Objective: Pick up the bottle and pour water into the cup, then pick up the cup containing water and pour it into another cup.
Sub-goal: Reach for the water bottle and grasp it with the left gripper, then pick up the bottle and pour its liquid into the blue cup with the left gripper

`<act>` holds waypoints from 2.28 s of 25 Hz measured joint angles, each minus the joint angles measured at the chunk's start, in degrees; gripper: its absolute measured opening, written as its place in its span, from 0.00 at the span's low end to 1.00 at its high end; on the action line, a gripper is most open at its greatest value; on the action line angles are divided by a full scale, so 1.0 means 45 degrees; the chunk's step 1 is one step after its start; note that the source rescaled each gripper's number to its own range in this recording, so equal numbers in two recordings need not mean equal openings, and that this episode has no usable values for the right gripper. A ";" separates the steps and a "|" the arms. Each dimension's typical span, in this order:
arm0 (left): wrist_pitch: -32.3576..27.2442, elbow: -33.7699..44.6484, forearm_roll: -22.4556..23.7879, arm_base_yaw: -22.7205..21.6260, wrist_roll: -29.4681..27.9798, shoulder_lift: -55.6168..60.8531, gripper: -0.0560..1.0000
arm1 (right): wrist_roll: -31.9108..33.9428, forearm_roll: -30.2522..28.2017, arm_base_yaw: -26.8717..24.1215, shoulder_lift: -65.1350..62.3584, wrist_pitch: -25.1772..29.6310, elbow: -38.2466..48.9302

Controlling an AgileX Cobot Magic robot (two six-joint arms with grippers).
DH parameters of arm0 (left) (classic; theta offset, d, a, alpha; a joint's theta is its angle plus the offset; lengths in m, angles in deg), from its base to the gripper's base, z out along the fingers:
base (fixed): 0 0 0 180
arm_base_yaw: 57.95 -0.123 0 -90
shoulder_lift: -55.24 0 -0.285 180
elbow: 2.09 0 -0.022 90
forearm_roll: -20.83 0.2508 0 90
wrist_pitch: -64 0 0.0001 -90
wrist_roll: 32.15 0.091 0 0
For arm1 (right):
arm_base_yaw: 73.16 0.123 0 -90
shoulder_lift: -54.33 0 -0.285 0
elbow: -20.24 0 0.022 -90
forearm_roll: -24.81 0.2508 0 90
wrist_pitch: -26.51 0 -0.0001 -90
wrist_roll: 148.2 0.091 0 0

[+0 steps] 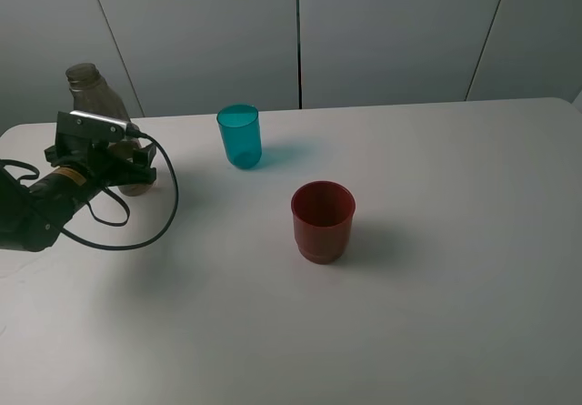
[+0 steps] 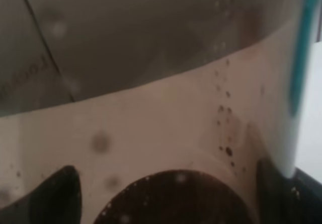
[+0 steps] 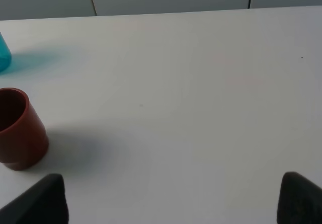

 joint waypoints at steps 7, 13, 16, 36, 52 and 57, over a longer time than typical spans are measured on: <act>0.0000 -0.0134 0.0158 0.0000 0.0379 -0.0018 0.99 | 0.0000 0.0000 0.0000 0.0000 0.0000 0.0000; 0.0000 -0.0335 0.0536 0.0000 0.0379 -0.0018 0.99 | 0.0000 0.0000 0.0000 0.0000 0.0000 0.0000; 0.0026 -0.0355 0.0652 0.0000 0.0379 -0.0018 0.99 | 0.0000 0.0000 0.0000 0.0000 0.0000 0.0000; 0.0062 -0.0355 0.1106 0.0000 0.0400 0.0590 1.00 | 0.0000 0.0000 0.0000 0.0000 0.0000 0.0000; 0.0006 -0.0355 0.1222 0.0029 0.0389 0.0618 0.07 | 0.0000 0.0000 0.0000 0.0000 0.0000 0.0000; -0.0243 -0.0355 0.1222 0.0029 0.0389 0.0836 0.07 | 0.0000 0.0000 0.0000 0.0000 0.0000 0.0000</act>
